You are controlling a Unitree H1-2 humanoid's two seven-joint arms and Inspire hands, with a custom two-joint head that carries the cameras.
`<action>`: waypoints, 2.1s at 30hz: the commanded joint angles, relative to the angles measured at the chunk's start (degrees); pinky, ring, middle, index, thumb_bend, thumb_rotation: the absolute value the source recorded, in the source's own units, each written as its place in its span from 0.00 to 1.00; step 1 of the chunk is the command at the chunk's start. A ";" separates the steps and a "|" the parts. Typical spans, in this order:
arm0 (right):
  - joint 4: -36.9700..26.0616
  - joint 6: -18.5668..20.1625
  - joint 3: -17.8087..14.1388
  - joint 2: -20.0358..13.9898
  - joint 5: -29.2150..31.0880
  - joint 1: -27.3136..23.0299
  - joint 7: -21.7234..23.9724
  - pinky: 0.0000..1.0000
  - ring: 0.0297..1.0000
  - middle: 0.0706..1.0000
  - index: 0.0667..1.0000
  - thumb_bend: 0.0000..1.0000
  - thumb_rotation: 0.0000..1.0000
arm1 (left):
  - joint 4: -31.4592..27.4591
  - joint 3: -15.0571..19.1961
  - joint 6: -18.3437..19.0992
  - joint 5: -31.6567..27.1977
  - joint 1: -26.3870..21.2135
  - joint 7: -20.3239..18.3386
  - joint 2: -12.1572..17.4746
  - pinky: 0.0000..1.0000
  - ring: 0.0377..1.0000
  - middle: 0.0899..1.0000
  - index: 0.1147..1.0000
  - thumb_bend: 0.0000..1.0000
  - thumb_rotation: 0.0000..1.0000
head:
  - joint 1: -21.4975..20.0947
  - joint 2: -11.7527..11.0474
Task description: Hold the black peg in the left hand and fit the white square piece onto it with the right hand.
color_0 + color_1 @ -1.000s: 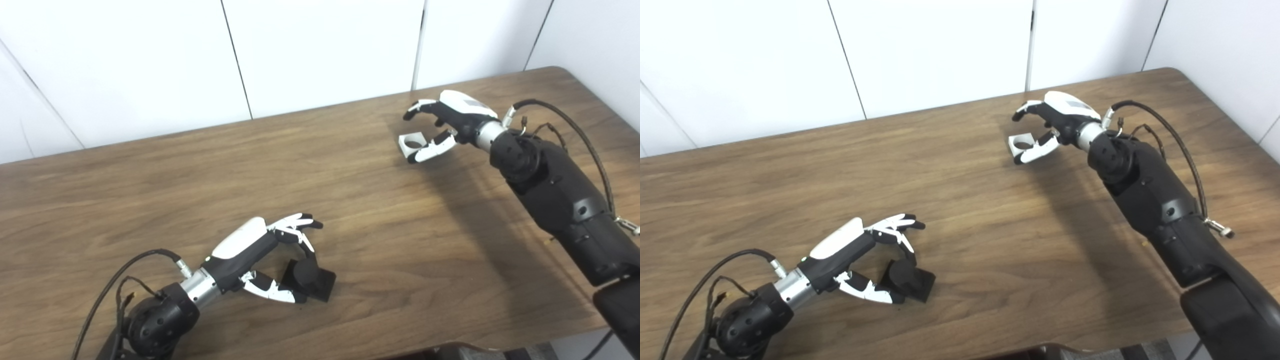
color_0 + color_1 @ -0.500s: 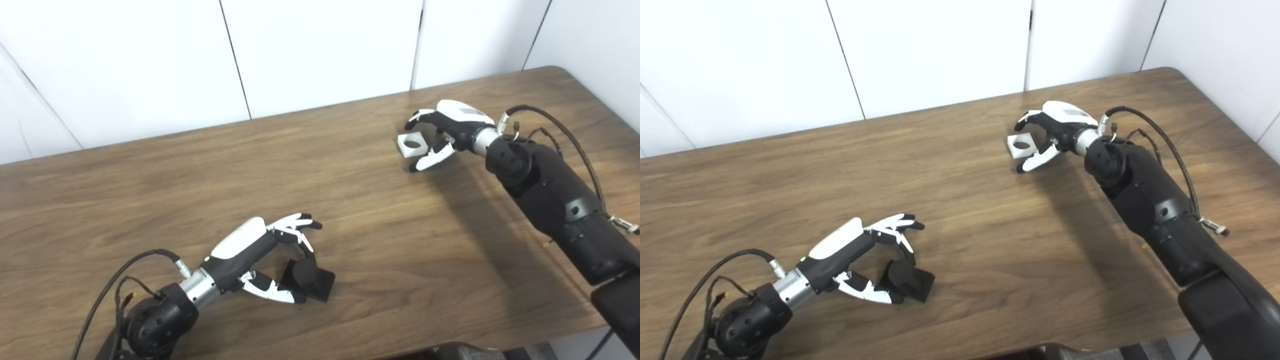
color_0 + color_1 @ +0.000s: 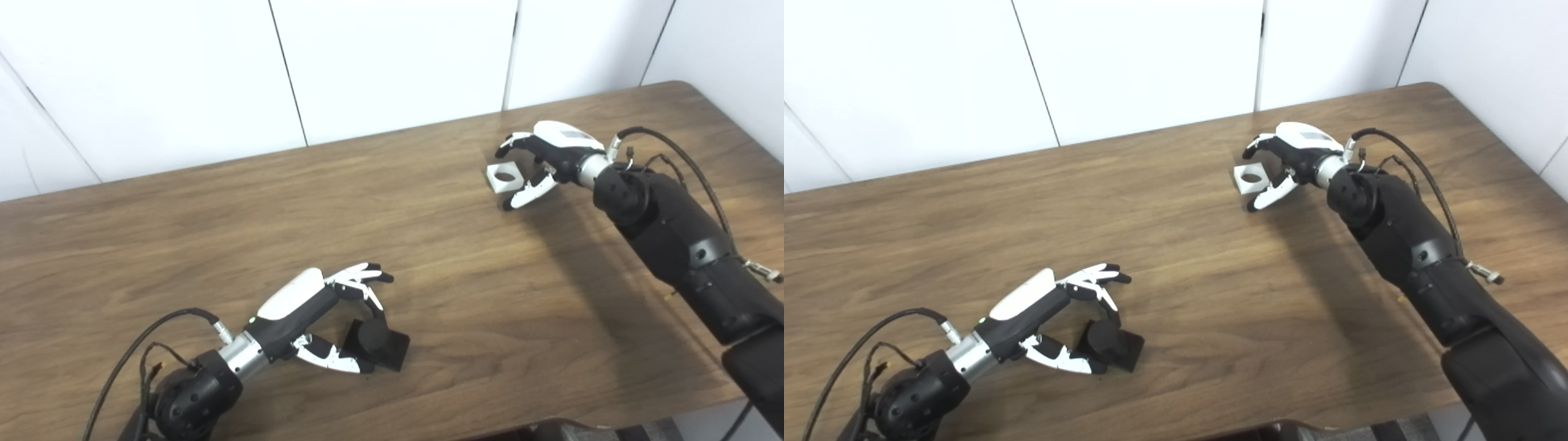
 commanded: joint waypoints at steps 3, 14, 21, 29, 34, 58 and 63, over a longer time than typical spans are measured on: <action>2.50 -1.08 0.42 -0.89 -0.63 -3.46 -0.86 0.83 0.92 0.92 0.77 0.78 0.29 | 0.84 -0.73 2.67 1.69 2.46 -2.87 2.34 0.85 0.95 0.88 0.43 0.52 0.07 | 0.02 0.25; 7.12 -2.49 2.10 -0.77 -1.18 -5.84 -1.69 0.81 0.90 0.91 0.72 0.75 0.29 | -0.43 -0.26 3.40 1.51 2.95 -3.19 2.57 0.84 0.95 0.88 0.42 0.52 0.07 | 0.30 0.75; 8.47 -2.30 2.55 -0.32 -1.07 -5.83 -2.46 0.82 0.90 0.89 0.66 0.72 0.27 | -1.10 -0.10 3.72 1.28 3.24 -3.38 2.57 0.84 0.95 0.87 0.42 0.52 0.07 | 0.69 1.31; 8.68 -1.80 3.19 -0.38 -1.51 -5.67 -2.35 0.83 0.91 0.89 0.63 0.71 0.26 | -1.20 0.13 3.57 1.19 3.67 -3.24 2.77 0.83 0.95 0.87 0.43 0.52 0.07 | 0.90 1.76; 8.61 -1.52 2.97 -0.43 -1.09 -5.51 -2.25 0.85 0.90 0.88 0.59 0.72 0.26 | -1.31 0.26 3.78 0.99 3.84 -3.39 2.90 0.83 0.95 0.87 0.43 0.52 0.07 | 0.96 1.92; 9.03 -1.92 2.71 -0.56 -0.51 -3.90 -6.16 0.90 0.92 0.85 0.45 0.52 0.14 | -2.06 0.29 4.55 0.53 3.92 -3.81 3.16 0.84 0.95 0.88 0.43 0.52 0.07 | 1.28 2.55; 8.83 -2.29 2.55 -0.77 -0.09 -3.77 -6.56 0.91 0.92 0.84 0.45 0.52 0.13 | -1.90 0.18 4.53 0.46 3.74 -3.84 3.08 0.85 0.95 0.88 0.43 0.52 0.07 | 1.40 2.60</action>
